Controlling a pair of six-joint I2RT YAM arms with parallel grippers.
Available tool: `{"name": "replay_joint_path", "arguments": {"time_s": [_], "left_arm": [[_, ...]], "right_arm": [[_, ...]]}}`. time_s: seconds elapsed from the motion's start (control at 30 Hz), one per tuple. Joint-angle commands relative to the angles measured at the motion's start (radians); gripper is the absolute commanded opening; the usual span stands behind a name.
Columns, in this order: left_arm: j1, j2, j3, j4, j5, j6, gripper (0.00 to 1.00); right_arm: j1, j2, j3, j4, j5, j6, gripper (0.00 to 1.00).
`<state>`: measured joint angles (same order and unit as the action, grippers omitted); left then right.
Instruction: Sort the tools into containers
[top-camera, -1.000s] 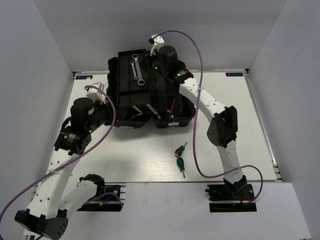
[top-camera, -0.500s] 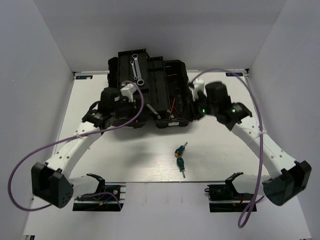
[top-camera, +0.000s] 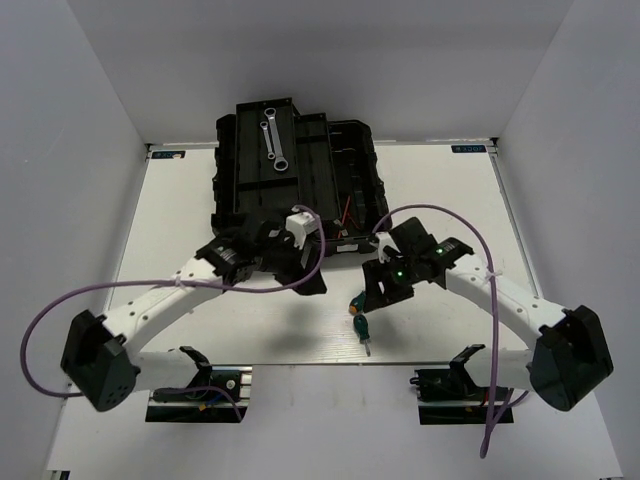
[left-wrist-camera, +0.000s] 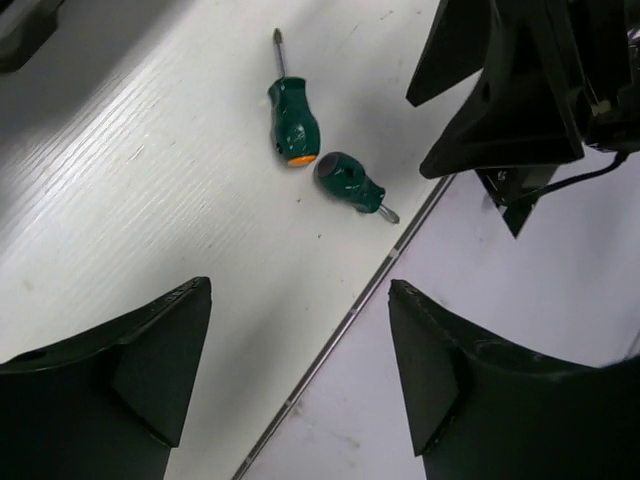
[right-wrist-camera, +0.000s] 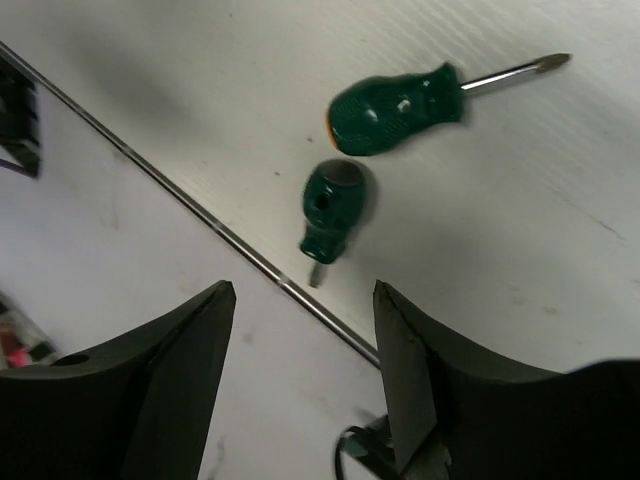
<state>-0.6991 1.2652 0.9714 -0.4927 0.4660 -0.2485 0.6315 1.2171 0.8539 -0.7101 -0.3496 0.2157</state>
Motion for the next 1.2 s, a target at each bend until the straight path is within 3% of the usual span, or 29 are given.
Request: {"name": "replay_joint_path", "arguments": {"time_s": [0.0, 0.2, 0.47, 0.77, 1.17], "left_arm": [[-0.013, -0.143, -0.077, 0.002, -0.087, -0.02, 0.82], [-0.013, -0.36, -0.158, -0.023, -0.154, -0.126, 0.83], [-0.013, -0.515, -0.197, -0.128, -0.216, -0.187, 0.83], [-0.013, -0.491, -0.154, -0.161, -0.207, -0.176, 0.83], [-0.013, -0.481, -0.132, -0.202, -0.216, -0.158, 0.83]], "right_arm": [[0.013, 0.057, -0.009, 0.104, -0.091, 0.18, 0.64], [0.008, 0.197, -0.001, 0.181, -0.033, 0.449, 0.68], [0.017, 0.269, 0.037, 0.207, 0.191, 0.571, 0.7], [0.056, 0.323, -0.012, 0.331, 0.381, 0.642, 0.67], [0.129, 0.366, -0.035, 0.339, 0.446, 0.7, 0.6]]}}
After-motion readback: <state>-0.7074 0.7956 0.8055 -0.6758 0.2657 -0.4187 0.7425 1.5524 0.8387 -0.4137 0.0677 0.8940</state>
